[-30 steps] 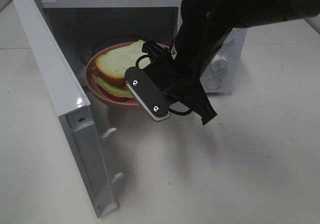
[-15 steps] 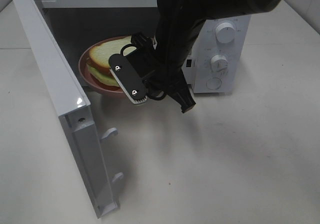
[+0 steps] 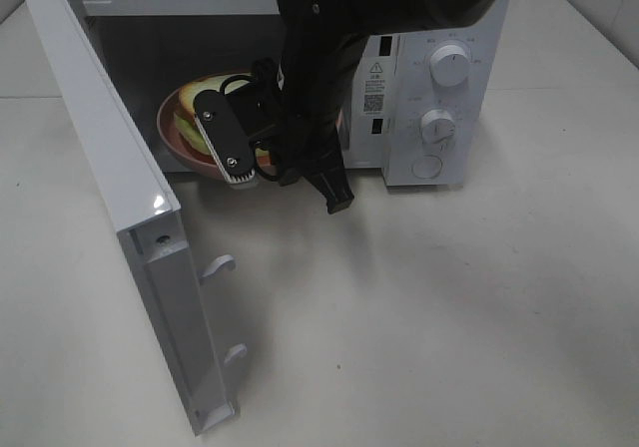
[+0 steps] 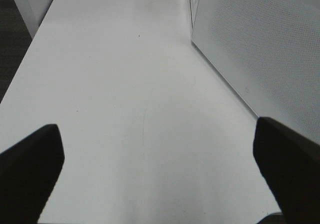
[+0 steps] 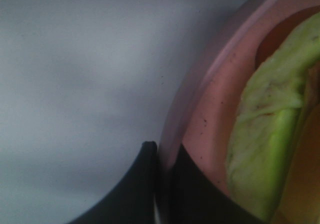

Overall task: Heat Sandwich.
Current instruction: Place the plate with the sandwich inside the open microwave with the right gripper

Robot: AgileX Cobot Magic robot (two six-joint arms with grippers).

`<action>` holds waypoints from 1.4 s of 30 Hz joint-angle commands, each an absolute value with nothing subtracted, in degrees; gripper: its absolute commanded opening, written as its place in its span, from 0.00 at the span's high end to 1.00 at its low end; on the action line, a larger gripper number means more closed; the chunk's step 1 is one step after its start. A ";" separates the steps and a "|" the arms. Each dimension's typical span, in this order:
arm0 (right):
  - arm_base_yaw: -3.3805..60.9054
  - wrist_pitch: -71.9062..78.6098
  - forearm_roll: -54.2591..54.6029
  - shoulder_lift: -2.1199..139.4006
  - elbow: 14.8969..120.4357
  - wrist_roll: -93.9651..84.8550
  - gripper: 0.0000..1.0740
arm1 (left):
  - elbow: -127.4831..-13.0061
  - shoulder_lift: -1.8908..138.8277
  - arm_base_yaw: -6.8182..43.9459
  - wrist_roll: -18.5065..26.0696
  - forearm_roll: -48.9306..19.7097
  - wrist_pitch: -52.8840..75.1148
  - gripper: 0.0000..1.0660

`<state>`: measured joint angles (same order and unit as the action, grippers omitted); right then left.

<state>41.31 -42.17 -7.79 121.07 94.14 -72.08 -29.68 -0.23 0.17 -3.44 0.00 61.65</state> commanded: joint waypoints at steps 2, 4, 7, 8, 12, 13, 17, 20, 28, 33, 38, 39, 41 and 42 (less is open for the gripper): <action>41.31 -42.23 -8.88 122.96 98.43 -69.10 1.00 | -29.68 -1.15 0.06 -3.38 -0.40 61.36 0.08; 41.08 -42.57 -8.88 123.42 99.41 -68.58 1.00 | -29.68 -1.15 0.06 -3.38 -0.40 61.36 0.08; 40.57 -43.49 -9.00 125.42 102.62 -66.46 1.00 | -29.68 -1.15 0.06 -3.38 -0.40 61.36 0.08; 39.99 -43.60 -9.00 126.17 103.88 -66.06 1.00 | -29.68 -1.15 0.06 -3.38 -0.40 61.36 0.08; 39.99 -43.89 -9.57 127.77 106.28 -65.15 1.00 | -29.68 -1.15 0.06 -3.38 -0.40 61.36 0.08; 39.99 -43.89 -9.57 127.77 106.28 -65.15 1.00 | -29.68 -1.15 0.06 -3.38 -0.40 61.36 0.08; 39.94 -44.00 -10.37 129.95 109.09 -65.09 1.00 | -29.68 -1.15 0.06 -3.38 -0.40 61.36 0.08; 39.30 -43.95 -10.43 130.75 110.35 -65.09 1.00 | -29.68 -1.15 0.06 -3.38 -0.40 61.36 0.08; 38.62 -44.00 -10.43 134.24 114.88 -65.15 1.00 | -29.68 -1.15 0.06 -3.38 -0.40 61.36 0.08; 37.99 -43.66 -11.00 135.50 116.37 -65.20 1.00 | -29.68 -1.15 0.06 -3.38 -0.40 61.36 0.08; 37.93 -43.49 -11.52 136.13 116.88 -65.20 1.00 | -29.68 -1.15 0.06 -3.38 -0.40 61.36 0.08; 37.93 -43.43 -11.57 136.31 116.88 -65.20 0.99 | -29.68 -1.15 0.06 -3.38 -0.40 61.36 0.08; 37.93 -43.32 -11.57 136.31 116.88 -65.20 0.98 | -29.68 -1.15 0.06 -3.38 -0.40 61.36 0.08; 37.93 -43.26 -11.57 136.31 116.88 -65.20 0.98 | -29.68 -1.15 0.06 -3.38 -0.40 61.36 0.08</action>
<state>38.04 -44.98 -10.89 136.82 116.25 -65.49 -29.68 -0.23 0.17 -3.44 0.00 61.65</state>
